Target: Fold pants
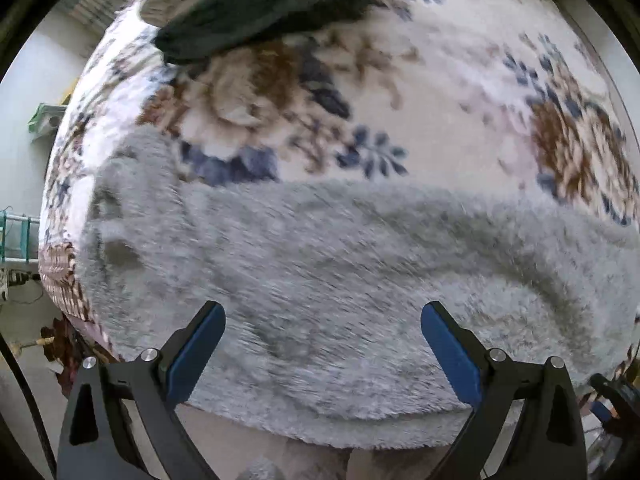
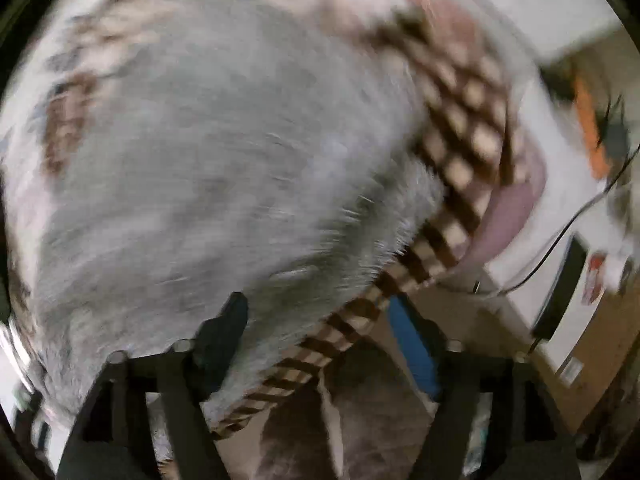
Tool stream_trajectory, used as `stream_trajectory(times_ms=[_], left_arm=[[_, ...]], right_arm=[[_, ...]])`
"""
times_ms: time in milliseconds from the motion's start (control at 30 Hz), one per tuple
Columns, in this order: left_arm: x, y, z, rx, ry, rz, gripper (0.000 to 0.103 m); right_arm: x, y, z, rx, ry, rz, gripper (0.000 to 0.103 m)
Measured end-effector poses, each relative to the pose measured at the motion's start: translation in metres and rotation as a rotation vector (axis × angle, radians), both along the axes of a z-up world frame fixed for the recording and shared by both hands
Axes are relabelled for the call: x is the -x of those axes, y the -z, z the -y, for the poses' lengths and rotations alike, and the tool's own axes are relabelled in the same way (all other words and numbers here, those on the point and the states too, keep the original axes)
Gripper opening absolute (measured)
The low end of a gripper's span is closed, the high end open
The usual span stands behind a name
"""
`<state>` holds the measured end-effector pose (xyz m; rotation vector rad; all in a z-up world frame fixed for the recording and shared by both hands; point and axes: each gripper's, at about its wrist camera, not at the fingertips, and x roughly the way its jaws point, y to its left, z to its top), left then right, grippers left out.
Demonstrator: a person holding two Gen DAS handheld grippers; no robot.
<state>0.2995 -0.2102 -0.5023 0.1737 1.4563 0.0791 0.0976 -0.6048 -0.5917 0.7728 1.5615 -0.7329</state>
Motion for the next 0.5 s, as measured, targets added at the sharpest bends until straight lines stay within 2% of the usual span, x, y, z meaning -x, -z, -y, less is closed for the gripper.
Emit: stream_trajectory(times_ms=[133,267,367,500], left_arm=[[-0.024,-0.018,-0.039,-0.026,-0.033,0.048,0.100],[-0.063,-0.009,-0.091,-0.097,-0.070,0.037,0.100],[-0.097,0.007,-0.132,-0.135,-0.089,0.015,0.100],[-0.144,0.043,-0.173,-0.159,-0.080,-0.074,0.100]], right_arm=[[-0.061,-0.042,-0.078,0.092,-0.301,0.030,0.076],[-0.140,-0.042,-0.169,0.189,-0.573,0.014,0.076],[-0.199,-0.021,-0.224,0.180,-0.655,-0.003,0.076],[-0.250,0.007,-0.284,0.160,-0.722,-0.040,0.076]])
